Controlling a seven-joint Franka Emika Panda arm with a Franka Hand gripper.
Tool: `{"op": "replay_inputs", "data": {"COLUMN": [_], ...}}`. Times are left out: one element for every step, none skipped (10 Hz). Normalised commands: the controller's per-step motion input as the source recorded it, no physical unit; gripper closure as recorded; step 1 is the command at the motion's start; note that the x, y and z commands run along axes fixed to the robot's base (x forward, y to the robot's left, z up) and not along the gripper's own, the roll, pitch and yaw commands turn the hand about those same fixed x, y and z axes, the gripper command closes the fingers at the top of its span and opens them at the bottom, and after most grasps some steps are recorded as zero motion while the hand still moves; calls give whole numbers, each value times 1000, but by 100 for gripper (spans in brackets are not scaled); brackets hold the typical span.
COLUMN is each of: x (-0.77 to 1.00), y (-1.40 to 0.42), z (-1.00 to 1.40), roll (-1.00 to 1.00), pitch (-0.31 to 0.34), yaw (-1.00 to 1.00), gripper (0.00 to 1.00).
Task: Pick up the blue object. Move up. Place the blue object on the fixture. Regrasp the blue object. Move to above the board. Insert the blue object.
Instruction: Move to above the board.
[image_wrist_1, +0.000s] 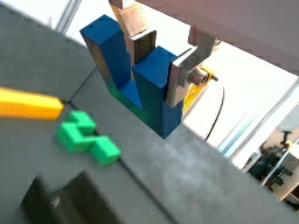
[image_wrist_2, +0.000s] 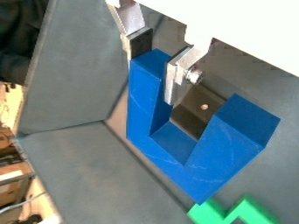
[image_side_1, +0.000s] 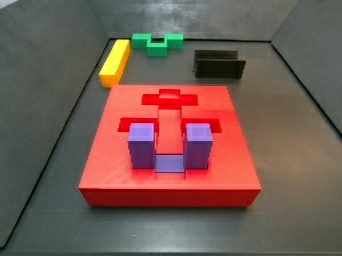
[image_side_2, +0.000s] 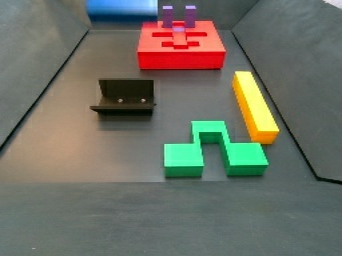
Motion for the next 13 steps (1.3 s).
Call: {"op": "replay_inputs", "data": {"x": [-13, 12, 34, -1094, -1133, -1237, -1274, -1291, -767, -408, -167, -135, -130], "y": [-25, -10, -12, -1400, -1400, -1400, -1400, -1400, -805, -396, -170, -101, -62], "z": [745, 374, 172, 298, 305, 303, 287, 290, 169, 74, 37, 36, 21], "roll": [-18, -11, 9, -1000, -1000, -1000, -1000, -1000, -1000, -1000, -1000, -1000, -1000], "pitch": [49, 63, 71, 79, 60, 44, 40, 40, 42, 46, 51, 43, 29], "yaw": [7, 8, 15, -82, -78, -66, -58, -53, -50, -43, -40, -41, -39], "gripper": [100, 100, 100, 100, 100, 100, 100, 100, 100, 100, 100, 100, 100]}}
